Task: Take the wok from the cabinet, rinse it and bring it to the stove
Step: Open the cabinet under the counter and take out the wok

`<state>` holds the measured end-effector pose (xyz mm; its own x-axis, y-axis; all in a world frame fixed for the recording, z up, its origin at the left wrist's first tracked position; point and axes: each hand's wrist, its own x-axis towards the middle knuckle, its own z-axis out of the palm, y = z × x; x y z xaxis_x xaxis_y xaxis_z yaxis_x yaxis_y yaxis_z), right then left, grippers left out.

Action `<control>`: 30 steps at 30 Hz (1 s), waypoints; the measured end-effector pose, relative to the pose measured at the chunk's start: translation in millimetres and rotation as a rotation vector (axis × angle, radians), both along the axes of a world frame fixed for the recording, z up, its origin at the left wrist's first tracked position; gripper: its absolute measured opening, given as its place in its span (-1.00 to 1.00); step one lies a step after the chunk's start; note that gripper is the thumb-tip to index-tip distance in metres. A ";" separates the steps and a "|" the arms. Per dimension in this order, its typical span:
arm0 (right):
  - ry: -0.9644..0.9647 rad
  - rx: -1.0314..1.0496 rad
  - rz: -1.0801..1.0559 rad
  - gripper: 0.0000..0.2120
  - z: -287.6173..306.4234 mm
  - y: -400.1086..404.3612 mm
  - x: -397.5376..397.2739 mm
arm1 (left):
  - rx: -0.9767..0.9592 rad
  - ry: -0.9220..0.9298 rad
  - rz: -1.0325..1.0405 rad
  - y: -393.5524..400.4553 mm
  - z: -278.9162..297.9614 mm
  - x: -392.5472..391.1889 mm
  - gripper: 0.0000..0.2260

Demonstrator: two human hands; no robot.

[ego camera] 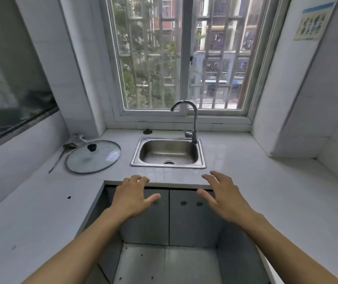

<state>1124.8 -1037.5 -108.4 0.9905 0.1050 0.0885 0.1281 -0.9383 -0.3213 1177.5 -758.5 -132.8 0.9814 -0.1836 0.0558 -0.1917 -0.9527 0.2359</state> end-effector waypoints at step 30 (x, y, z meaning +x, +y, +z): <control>0.064 -0.199 0.843 -0.11 -37.8 263.3 331.6 | -0.222 0.027 0.853 183.7 -56.6 141.1 -0.39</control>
